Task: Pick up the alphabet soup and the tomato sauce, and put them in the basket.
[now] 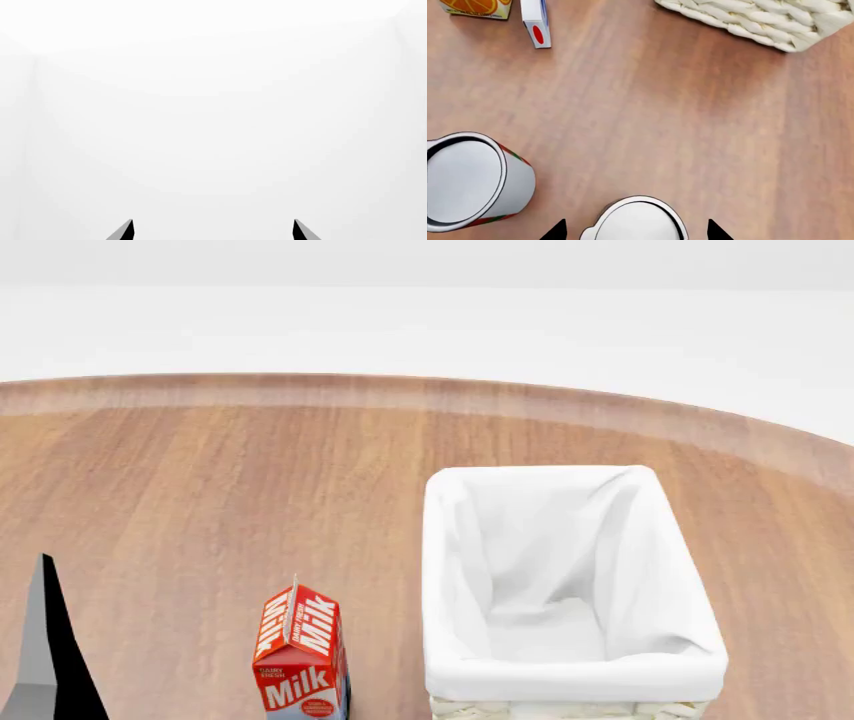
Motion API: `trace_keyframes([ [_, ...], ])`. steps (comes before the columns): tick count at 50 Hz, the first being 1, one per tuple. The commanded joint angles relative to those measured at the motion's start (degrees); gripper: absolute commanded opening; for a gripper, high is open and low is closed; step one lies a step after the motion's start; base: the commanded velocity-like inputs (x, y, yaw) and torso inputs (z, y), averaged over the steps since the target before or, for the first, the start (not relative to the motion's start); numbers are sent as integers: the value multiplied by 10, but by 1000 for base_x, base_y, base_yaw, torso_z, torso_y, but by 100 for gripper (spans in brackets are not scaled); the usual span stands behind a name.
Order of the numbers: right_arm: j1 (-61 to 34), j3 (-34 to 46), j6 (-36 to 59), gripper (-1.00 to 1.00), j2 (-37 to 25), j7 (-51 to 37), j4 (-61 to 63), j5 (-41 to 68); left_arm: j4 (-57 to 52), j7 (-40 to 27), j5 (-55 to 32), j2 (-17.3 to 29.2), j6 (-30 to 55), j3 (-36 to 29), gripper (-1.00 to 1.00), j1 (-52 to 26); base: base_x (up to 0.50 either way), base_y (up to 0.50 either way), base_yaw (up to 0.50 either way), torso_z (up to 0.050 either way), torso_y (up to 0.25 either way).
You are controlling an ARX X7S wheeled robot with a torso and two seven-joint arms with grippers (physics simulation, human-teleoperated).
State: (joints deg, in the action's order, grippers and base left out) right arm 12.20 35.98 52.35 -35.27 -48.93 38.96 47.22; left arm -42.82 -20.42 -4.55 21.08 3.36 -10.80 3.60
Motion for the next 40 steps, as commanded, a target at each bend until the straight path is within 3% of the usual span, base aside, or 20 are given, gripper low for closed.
trace_keyframes([
  [1,-2,6,-9,100,2,9,-16,-7,-5,-2,0,3,4,-1,100,-2,0,0,0,0,0],
  [40,-3,21,-50,100,9,45,-72,-28,8,-7,5,6,-8,-14,100,0,0,0,0,0,0],
])
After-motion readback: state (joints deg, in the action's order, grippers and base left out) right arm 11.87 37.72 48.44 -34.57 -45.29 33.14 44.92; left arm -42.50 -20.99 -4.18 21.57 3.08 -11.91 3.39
